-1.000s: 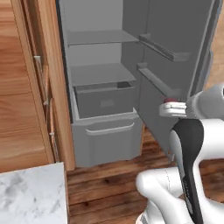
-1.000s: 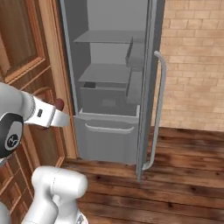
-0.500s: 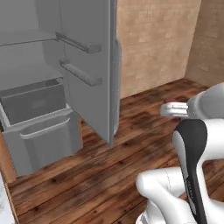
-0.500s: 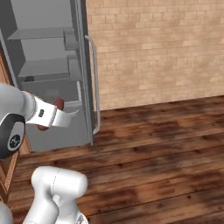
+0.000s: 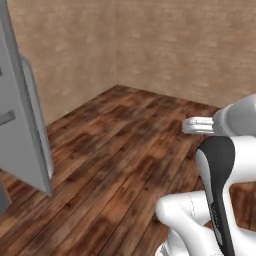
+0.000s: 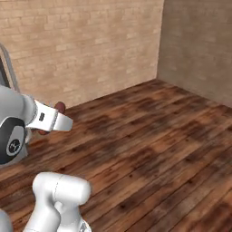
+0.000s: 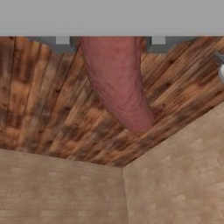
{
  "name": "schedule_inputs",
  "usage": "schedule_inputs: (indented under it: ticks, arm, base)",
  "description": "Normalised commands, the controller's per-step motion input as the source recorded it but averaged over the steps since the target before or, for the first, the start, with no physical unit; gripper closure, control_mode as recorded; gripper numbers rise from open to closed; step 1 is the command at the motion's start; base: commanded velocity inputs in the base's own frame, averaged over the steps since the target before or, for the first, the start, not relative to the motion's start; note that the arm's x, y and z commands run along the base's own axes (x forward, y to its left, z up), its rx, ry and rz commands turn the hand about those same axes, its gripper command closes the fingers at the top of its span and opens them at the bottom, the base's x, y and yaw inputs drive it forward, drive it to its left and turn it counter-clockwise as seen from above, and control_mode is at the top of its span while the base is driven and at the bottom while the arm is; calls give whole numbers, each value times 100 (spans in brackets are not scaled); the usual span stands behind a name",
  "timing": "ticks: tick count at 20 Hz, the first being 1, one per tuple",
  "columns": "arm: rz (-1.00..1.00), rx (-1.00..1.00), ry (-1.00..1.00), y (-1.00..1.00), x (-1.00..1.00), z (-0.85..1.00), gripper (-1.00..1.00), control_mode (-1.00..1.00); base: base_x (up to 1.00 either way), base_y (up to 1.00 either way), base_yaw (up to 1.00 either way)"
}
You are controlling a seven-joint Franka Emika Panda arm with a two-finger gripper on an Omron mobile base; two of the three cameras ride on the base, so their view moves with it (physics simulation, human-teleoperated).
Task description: Move the hot dog bun to the plate on the dining table and place the condiment next to that plate. Then navigate to the fridge and take the sausage and place it on the plate as well.
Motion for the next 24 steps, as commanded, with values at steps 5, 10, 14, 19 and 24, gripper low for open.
schedule_inputs:
  ticks: [5,10,14,19,24]
  arm:
    - [0,0,0,0,0,0,100,100]
    - [0,0,0,0,0,0,100,100]
    - [0,0,0,0,0,0,100,100]
    - [0,0,0,0,0,0,100,100]
    - [0,0,0,0,0,0,100,100]
  base:
    - [26,-80,-74]
    - [29,-84,-74]
    - [57,-72,-68]
    - [91,-49,-60]
    - [100,-24,-54]
